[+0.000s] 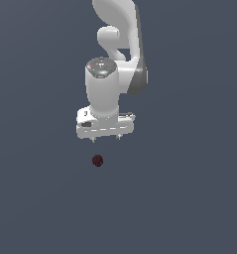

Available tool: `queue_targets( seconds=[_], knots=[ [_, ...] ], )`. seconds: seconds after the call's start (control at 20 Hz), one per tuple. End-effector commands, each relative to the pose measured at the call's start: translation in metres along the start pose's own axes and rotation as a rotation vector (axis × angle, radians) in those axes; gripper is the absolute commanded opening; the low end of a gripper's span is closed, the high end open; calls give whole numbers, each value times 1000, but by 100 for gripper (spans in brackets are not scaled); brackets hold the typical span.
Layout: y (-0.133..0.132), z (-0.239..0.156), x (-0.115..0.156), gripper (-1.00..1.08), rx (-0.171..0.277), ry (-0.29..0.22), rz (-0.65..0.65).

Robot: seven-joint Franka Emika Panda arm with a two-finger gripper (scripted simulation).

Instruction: Pick up the object and move it to a goal position.

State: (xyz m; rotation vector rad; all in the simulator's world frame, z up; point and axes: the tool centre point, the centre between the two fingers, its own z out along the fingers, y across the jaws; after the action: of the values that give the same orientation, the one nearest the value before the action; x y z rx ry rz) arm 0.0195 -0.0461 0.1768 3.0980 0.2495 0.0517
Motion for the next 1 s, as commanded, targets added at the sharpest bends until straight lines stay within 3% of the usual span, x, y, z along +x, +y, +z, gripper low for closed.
queue_targets(
  seconds=[0.0, 0.95],
  knots=[
    [4, 7, 1, 100, 0, -3, -53],
    [34, 65, 11, 100, 22, -20, -522]
  ],
)
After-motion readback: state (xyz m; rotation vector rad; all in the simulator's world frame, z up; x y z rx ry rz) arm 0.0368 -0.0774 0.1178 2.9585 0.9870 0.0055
